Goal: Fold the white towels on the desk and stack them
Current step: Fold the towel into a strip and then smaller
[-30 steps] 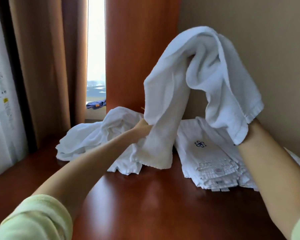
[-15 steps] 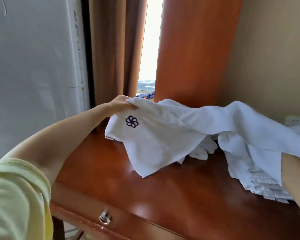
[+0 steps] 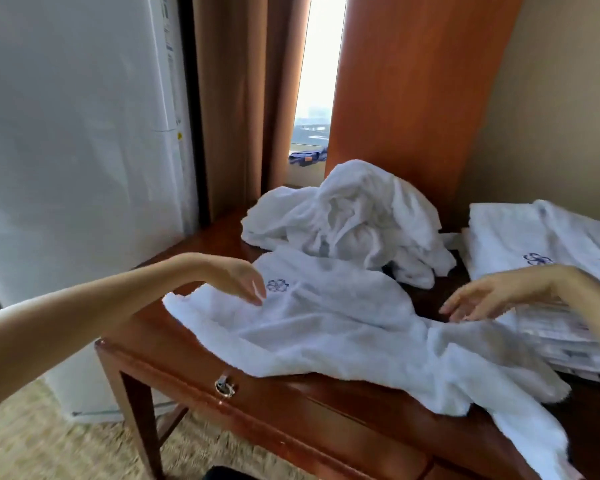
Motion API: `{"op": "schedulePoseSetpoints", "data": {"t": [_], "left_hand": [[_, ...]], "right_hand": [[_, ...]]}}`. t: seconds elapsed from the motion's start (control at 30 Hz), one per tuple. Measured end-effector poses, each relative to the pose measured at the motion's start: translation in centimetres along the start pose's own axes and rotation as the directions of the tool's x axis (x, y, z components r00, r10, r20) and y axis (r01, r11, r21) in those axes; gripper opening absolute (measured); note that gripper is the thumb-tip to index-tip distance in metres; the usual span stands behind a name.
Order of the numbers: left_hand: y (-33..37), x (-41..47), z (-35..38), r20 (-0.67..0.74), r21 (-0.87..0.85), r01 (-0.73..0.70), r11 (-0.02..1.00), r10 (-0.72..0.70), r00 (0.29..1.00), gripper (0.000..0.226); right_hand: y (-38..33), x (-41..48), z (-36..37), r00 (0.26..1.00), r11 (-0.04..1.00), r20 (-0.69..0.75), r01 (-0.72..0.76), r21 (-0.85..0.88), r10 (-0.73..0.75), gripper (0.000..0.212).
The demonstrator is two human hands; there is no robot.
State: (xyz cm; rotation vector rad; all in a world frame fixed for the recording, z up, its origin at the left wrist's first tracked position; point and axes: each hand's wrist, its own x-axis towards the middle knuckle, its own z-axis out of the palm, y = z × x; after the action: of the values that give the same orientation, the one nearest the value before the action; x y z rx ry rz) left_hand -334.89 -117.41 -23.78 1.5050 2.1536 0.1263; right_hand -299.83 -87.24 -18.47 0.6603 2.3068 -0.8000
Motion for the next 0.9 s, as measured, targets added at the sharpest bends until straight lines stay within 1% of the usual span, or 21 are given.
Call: {"op": "schedulePoseSetpoints", "data": {"t": [0.03, 0.07, 0.1, 0.13, 0.17, 0.2, 0.23, 0.27, 0.3, 0.33, 0.37, 0.43, 0.53, 0.57, 0.6, 0.67, 0.7, 0.77, 0.8, 0.83, 0.9], "left_hand": [[0.0, 0.4, 0.8, -0.129, -0.071, -0.045, 0.996, 0.036, 0.991, 0.03], [0.1, 1.1, 1.9, -0.249, -0.1, -0.067, 0.993, 0.04, 0.968, 0.034], [0.5, 1.6, 3.5, -0.3, -0.122, -0.099, 0.988, 0.058, 0.952, 0.042], [0.3, 2.6, 4.7, -0.273, -0.104, -0.112, 0.988, 0.08, 0.959, 0.049], [0.0, 3.6, 5.9, -0.224, -0.047, -0.091, 0.995, 0.078, 0.971, 0.057], [-0.2, 4.3, 6.9, -0.201, 0.054, -0.056, 0.997, 0.066, 0.977, 0.063], [-0.8, 4.7, 7.7, -0.203, 0.144, -0.015, 0.989, 0.045, 0.978, 0.067], [-1.8, 5.1, 8.2, -0.226, 0.183, 0.017, 0.983, 0.025, 0.974, 0.07], [-3.0, 4.9, 8.1, -0.238, 0.184, 0.033, 0.982, 0.012, 0.971, 0.071], [-4.6, 4.7, 7.6, -0.254, 0.187, 0.046, 0.981, 0.003, 0.967, 0.073], [-6.2, 4.0, 6.9, -0.254, 0.188, 0.072, 0.98, -0.023, 0.967, 0.078], [-9.9, 2.5, 5.8, -0.271, 0.203, 0.174, 0.964, -0.115, 0.956, 0.084], [-14.3, 0.5, 4.7, -0.284, 0.188, 0.411, 0.892, -0.351, 0.892, 0.073], [-14.7, 0.2, 4.2, -0.284, 0.18, 0.46, 0.869, -0.402, 0.87, 0.069], [-14.5, 0.0, 3.8, -0.298, 0.186, 0.48, 0.857, -0.417, 0.859, 0.065], [-12.5, 0.0, 3.5, -0.381, 0.211, 0.442, 0.872, -0.343, 0.859, 0.054], [-10.9, 0.1, 3.6, -0.435, 0.22, 0.394, 0.892, -0.272, 0.858, 0.049], [-7.0, 0.4, 4.5, -0.523, 0.242, 0.246, 0.939, -0.088, 0.848, 0.05], [-4.8, 0.5, 5.2, -0.568, 0.255, 0.154, 0.955, 0.019, 0.823, 0.05], [-2.6, 0.4, 5.9, -0.616, 0.273, 0.057, 0.96, 0.129, 0.777, 0.048], [1.7, -0.3, 7.5, -0.678, 0.359, -0.148, 0.921, 0.367, 0.637, 0.036]], "right_hand": [[-1.2, 1.0, 0.4, 0.996, 1.0, -0.086, 0.013, -0.019, -0.015, 0.038], [-2.6, 1.9, 1.0, 0.976, 0.996, -0.198, 0.093, 0.01, -0.089, 0.034], [-4.3, 3.0, 1.7, 0.947, 0.984, -0.28, 0.174, 0.035, -0.157, 0.031], [-5.8, 4.2, 2.3, 0.92, 0.966, -0.328, 0.249, 0.065, -0.215, 0.029], [-7.3, 5.5, 3.1, 0.904, 0.949, -0.338, 0.305, 0.08, -0.263, 0.028], [-8.6, 7.0, 4.1, 0.894, 0.941, -0.332, 0.335, 0.05, -0.301, 0.028], [-9.7, 8.5, 4.8, 0.895, 0.941, -0.307, 0.339, -0.006, -0.325, 0.03], [-10.6, 10.0, 5.5, 0.904, 0.944, -0.27, 0.318, -0.089, -0.33, 0.034], [-11.2, 11.4, 6.0, 0.917, 0.941, -0.231, 0.287, -0.178, -0.324, 0.038], [-11.8, 12.6, 6.4, 0.919, 0.926, -0.221, 0.267, -0.265, -0.328, 0.041], [-12.3, 13.6, 6.7, 0.915, 0.913, -0.224, 0.258, -0.315, -0.336, 0.045], [-13.2, 14.9, 7.0, 0.879, 0.884, -0.271, 0.28, -0.374, -0.393, 0.048], [-13.7, 15.8, 6.9, 0.819, 0.87, -0.35, 0.322, -0.374, -0.454, 0.046], [-13.5, 15.8, 6.8, 0.817, 0.87, -0.357, 0.316, -0.38, -0.453, 0.045], [-13.2, 15.8, 6.9, 0.816, 0.869, -0.36, 0.31, -0.385, -0.451, 0.044], [-12.4, 15.3, 7.0, 0.813, 0.869, -0.364, 0.312, -0.384, -0.453, 0.042], [-12.0, 14.9, 7.0, 0.805, 0.871, -0.373, 0.331, -0.363, -0.461, 0.04], [-11.3, 13.7, 7.0, 0.769, 0.882, -0.433, 0.41, -0.232, -0.471, 0.035], [-10.8, 12.9, 7.1, 0.742, 0.879, -0.481, 0.448, -0.164, -0.468, 0.031], [-10.3, 12.0, 7.4, 0.709, 0.872, -0.532, 0.471, -0.132, -0.463, 0.027], [-8.9, 10.2, 8.3, 0.629, 0.868, -0.632, 0.473, -0.15, -0.452, 0.023]]}}
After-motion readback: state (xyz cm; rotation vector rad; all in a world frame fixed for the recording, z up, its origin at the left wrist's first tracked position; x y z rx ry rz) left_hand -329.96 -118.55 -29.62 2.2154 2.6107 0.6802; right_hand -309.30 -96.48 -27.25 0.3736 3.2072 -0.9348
